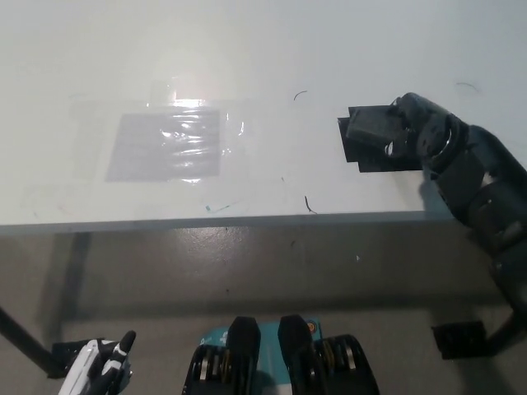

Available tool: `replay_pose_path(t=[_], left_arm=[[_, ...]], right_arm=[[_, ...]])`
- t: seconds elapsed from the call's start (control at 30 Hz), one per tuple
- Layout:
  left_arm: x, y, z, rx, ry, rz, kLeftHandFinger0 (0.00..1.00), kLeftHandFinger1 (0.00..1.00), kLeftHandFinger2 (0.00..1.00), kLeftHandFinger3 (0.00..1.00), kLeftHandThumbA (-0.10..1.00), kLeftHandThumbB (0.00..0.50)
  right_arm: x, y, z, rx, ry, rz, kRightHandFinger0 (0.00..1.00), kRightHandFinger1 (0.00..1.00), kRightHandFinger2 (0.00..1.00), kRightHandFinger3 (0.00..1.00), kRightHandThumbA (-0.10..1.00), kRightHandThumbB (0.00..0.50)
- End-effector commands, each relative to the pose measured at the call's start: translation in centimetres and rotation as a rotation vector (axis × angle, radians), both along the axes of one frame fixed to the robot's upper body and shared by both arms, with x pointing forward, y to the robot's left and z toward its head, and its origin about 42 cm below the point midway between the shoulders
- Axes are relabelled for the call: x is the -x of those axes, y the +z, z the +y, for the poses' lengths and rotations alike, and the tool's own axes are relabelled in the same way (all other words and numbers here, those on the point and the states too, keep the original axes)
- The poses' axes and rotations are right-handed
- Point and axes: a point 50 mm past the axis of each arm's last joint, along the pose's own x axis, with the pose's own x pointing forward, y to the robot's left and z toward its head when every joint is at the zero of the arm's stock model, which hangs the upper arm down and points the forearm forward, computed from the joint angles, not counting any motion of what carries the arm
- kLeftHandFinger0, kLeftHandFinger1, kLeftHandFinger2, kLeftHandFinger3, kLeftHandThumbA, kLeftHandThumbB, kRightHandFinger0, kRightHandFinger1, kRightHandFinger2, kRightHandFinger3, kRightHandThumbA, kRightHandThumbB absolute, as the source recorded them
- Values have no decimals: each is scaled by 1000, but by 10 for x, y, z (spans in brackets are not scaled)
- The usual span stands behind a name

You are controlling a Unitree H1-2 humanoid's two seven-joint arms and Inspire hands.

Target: A whiteboard eraser is kept on the black marked spot on the table infront of the robot and the robot uses its right hand to swipe it back and forth on the table twice to clean it

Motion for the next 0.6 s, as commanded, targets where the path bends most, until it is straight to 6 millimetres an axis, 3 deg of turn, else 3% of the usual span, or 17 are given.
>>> replay_pose_path(t=[0.0,0.13,0.23,0.4,0.57], left_arm=[[-6,12,4,-57,-34,-53,0,0,0,0,759,315],[-7,11,3,-66,-34,-60,0,0,0,0,743,316],[-9,13,3,-67,-33,-59,0,0,0,0,735,339],[-10,14,4,-76,-38,-64,0,0,0,0,737,340],[-14,16,5,-93,-36,-72,0,0,0,0,748,335]], right_arm=[[-8,29,5,29,43,-238,0,76,200,266,264,129],[-8,29,2,43,44,-251,16,101,219,276,328,159],[-8,30,-1,49,42,-265,0,1,100,195,330,174],[-8,30,-6,59,54,-285,0,0,55,157,305,177],[-9,34,-5,72,75,-277,0,6,81,191,322,179]])
